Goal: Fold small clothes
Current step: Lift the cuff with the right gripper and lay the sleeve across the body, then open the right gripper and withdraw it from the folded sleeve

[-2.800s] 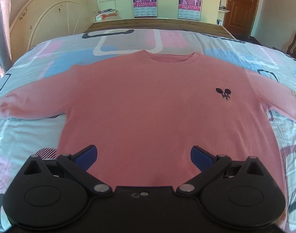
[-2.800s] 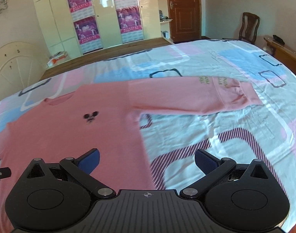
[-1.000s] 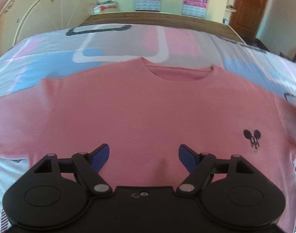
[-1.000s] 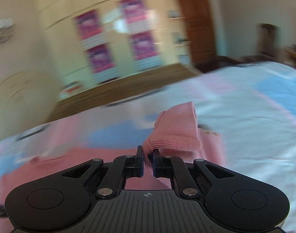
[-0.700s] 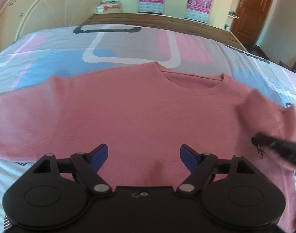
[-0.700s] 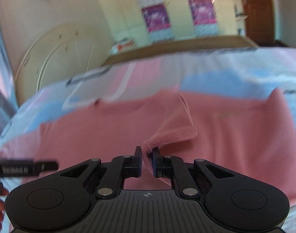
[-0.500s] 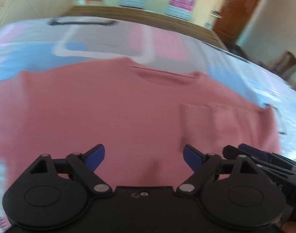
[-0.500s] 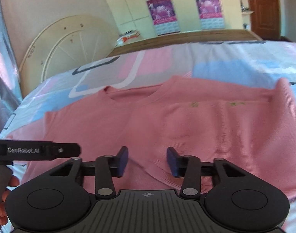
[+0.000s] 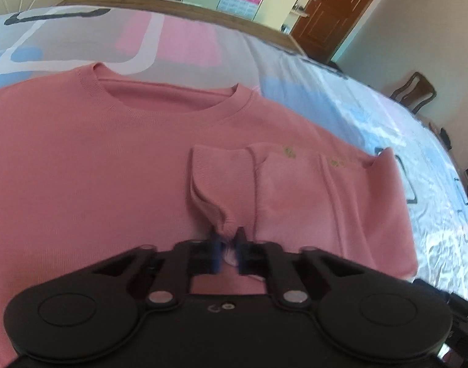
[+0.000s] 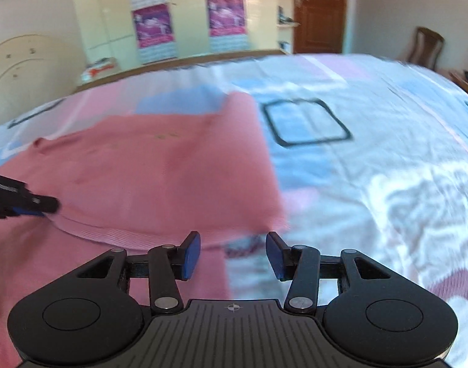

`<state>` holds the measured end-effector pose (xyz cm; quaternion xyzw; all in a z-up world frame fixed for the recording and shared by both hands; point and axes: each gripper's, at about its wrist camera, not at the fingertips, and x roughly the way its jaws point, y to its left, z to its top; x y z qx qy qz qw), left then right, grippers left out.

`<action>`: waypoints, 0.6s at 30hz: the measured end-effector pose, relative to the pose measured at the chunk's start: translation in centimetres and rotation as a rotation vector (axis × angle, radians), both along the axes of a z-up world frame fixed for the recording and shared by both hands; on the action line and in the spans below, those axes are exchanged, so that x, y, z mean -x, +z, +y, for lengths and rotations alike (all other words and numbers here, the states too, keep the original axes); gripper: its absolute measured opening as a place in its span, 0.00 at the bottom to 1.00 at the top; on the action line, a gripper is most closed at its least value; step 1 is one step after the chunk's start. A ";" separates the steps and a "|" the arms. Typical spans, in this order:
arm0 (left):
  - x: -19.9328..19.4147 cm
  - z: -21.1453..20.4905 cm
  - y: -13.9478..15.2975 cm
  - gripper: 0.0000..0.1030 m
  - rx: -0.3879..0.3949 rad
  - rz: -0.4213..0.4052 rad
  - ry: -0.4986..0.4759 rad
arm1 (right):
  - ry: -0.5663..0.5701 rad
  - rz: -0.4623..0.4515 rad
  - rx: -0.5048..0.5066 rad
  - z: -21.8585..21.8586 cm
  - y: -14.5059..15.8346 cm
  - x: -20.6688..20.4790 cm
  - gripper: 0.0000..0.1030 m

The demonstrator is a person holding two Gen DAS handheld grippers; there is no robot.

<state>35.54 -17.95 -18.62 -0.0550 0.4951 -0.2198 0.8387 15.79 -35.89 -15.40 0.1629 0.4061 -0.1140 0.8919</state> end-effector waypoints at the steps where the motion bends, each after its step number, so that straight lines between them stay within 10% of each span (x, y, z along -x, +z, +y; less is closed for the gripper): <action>1: 0.0 -0.2 0.3 0.06 0.002 -0.011 -0.001 | -0.010 0.006 -0.003 -0.5 0.1 0.5 0.46; 8: 0.2 3.2 7.2 0.06 0.168 -0.153 0.070 | -0.013 0.015 -0.001 -0.7 -0.1 -0.1 0.46; 15: 0.4 9.2 7.8 0.06 0.076 -0.221 0.188 | 0.014 -0.006 -0.018 0.3 -0.6 -3.2 0.45; 18: 0.8 10.8 4.5 0.06 0.006 -0.154 0.229 | 0.029 -0.013 -0.055 0.5 -0.7 -3.9 0.17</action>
